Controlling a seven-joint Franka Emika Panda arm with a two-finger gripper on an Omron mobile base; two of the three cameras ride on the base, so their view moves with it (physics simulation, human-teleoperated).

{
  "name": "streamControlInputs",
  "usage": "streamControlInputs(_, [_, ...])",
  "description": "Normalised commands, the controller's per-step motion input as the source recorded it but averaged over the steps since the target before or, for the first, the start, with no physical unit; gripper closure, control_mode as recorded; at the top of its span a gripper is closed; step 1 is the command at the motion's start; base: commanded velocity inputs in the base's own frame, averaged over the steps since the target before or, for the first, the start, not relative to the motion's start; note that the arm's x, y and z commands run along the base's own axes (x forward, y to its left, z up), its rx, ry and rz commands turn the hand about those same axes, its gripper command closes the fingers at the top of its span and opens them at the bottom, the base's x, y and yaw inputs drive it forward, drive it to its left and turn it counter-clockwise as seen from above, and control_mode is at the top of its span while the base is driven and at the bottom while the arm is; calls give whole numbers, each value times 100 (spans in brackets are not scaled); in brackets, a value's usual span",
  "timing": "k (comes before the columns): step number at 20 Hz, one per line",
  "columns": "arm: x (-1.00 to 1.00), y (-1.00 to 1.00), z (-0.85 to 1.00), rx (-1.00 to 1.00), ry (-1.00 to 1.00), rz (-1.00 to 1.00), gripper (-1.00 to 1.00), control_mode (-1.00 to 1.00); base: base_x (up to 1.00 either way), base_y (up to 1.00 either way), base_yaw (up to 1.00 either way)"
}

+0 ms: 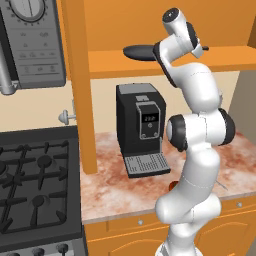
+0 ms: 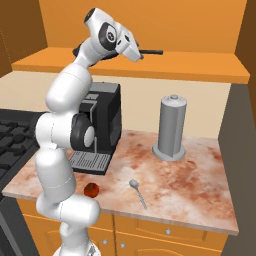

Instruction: Pick the pan from the cabinet and place it on the stove. Then turn on the stove burner for the pan.

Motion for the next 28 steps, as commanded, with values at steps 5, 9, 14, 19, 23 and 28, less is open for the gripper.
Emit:
streamControlInputs(5, [18,0,-13,1,2,0,-100,-100,0,0,0])
streamControlInputs(9, [20,0,-13,1,3,0,-100,-100,0,0,0])
streamControlInputs(14, [20,0,-16,1,3,0,-100,-100,0,0,0])
streamControlInputs(19, [20,0,-19,0,3,0,-100,-100,0,0,0])
streamControlInputs(23, [13,0,-16,2,3,0,-100,-100,0,0,0])
streamControlInputs(28, [5,0,-11,5,2,0,-100,-100,0,0,0])
